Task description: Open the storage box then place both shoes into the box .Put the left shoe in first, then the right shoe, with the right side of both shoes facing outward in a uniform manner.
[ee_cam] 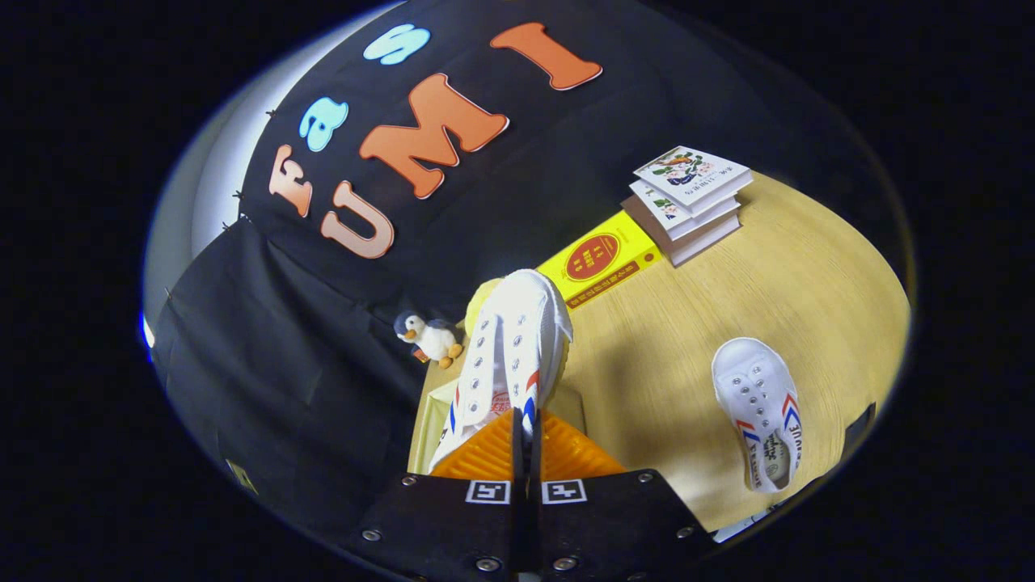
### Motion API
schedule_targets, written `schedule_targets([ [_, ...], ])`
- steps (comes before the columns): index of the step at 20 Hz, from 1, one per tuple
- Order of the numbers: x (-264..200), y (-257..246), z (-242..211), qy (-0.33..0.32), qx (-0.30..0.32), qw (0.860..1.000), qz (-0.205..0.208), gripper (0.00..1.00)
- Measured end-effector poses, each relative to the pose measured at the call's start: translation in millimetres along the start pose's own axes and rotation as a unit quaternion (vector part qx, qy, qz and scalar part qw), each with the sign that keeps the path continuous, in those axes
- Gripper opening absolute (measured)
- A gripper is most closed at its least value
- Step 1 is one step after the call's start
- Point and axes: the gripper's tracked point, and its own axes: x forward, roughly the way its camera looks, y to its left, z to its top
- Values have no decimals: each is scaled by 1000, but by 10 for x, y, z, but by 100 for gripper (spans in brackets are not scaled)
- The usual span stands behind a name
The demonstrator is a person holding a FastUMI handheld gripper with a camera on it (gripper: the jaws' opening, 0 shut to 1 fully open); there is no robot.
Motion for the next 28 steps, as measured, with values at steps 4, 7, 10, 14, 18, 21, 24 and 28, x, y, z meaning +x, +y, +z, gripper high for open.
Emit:
schedule_targets([
  [4,132,421,-190,15,-9,1000,16,0],
  [7,270,716,-435,30,-5,999,34,0],
  [10,401,874,-708,52,-22,998,33,0],
  [14,590,964,-1012,74,-37,996,24,0],
  [18,764,961,-1240,82,-39,996,14,0],
  [21,886,982,-1256,80,-24,996,15,0],
  [24,841,935,-1196,71,-29,997,9,0],
  [28,678,824,-955,43,-24,999,4,0],
])
